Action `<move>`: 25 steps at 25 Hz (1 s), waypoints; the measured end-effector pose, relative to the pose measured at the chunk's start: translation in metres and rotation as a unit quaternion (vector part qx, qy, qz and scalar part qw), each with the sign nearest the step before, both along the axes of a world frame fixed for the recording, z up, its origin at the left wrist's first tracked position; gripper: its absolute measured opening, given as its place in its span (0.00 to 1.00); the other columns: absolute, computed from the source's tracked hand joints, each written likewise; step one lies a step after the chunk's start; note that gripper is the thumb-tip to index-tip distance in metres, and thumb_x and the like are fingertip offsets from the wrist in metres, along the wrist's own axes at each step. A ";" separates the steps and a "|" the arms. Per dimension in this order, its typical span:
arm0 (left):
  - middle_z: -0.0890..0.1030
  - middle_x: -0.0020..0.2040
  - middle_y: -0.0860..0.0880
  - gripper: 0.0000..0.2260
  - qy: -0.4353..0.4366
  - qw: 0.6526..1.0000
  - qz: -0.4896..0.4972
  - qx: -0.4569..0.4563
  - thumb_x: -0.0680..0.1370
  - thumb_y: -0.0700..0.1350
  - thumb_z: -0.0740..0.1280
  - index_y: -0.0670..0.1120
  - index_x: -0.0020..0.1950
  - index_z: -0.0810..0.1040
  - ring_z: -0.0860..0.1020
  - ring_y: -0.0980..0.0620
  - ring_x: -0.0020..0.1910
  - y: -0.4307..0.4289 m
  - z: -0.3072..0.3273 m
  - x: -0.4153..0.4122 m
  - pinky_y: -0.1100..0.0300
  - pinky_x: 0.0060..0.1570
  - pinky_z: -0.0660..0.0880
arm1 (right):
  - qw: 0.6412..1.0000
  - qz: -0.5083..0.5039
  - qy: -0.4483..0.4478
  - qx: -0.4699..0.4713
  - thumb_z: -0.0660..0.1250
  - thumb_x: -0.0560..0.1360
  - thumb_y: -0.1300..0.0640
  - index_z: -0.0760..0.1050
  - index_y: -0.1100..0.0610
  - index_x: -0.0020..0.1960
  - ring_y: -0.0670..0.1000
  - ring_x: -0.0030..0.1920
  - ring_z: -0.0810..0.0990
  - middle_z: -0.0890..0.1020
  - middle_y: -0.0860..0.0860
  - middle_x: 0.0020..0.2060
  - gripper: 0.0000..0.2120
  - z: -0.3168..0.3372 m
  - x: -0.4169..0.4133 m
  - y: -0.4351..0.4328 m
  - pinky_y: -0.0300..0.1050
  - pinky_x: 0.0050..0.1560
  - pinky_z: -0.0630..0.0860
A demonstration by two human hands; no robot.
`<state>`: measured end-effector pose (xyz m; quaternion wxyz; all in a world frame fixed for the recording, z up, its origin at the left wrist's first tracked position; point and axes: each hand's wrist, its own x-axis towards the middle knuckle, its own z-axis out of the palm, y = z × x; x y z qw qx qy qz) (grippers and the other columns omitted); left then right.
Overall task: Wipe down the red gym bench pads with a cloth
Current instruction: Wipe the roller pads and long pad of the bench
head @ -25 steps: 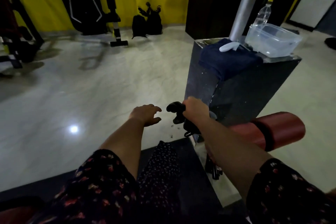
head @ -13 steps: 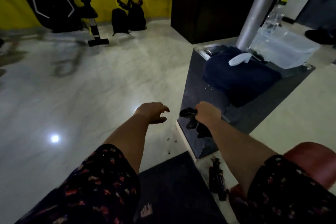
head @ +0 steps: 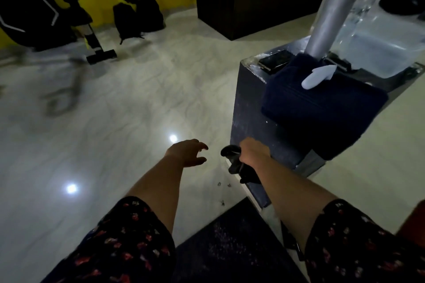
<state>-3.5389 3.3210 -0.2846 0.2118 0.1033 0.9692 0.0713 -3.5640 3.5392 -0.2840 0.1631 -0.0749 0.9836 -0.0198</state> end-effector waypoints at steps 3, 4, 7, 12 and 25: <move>0.73 0.67 0.52 0.23 -0.017 1.000 -0.001 0.002 0.79 0.56 0.64 0.55 0.73 0.67 0.74 0.51 0.63 0.005 -0.012 -0.038 0.57 0.59 0.71 | 0.998 -0.036 -0.036 -0.034 0.63 0.79 0.55 0.75 0.59 0.56 0.55 0.50 0.79 0.80 0.55 0.50 0.10 -0.012 -0.045 0.016 0.46 0.47 0.74; 0.73 0.67 0.52 0.23 -0.022 1.000 -0.009 0.004 0.79 0.56 0.64 0.55 0.73 0.67 0.74 0.51 0.62 0.011 -0.015 -0.052 0.58 0.59 0.71 | 0.996 -0.055 -0.048 -0.046 0.64 0.78 0.54 0.76 0.60 0.57 0.56 0.50 0.79 0.80 0.56 0.50 0.12 -0.013 -0.056 0.022 0.47 0.48 0.74; 0.73 0.68 0.51 0.23 -0.034 0.999 -0.037 0.009 0.79 0.56 0.65 0.54 0.74 0.67 0.74 0.50 0.62 0.036 -0.024 -0.089 0.56 0.61 0.72 | 0.983 -0.122 -0.110 -0.082 0.65 0.77 0.52 0.73 0.59 0.64 0.59 0.57 0.76 0.77 0.58 0.58 0.19 -0.029 -0.083 0.039 0.48 0.55 0.72; 0.74 0.67 0.51 0.23 -0.040 0.992 -0.113 0.024 0.79 0.56 0.64 0.55 0.73 0.68 0.74 0.49 0.63 0.081 -0.032 -0.128 0.55 0.61 0.73 | 0.977 -0.159 -0.116 -0.076 0.63 0.79 0.56 0.69 0.58 0.67 0.61 0.64 0.73 0.73 0.58 0.64 0.18 -0.033 -0.086 0.070 0.53 0.63 0.72; 0.65 0.76 0.49 0.24 -0.100 0.895 -0.435 0.000 0.80 0.56 0.63 0.54 0.76 0.64 0.66 0.48 0.73 0.148 -0.049 -0.181 0.55 0.72 0.62 | 0.879 -0.473 -0.043 -0.033 0.63 0.77 0.55 0.71 0.56 0.64 0.58 0.61 0.72 0.72 0.55 0.61 0.16 -0.038 0.019 0.090 0.53 0.57 0.73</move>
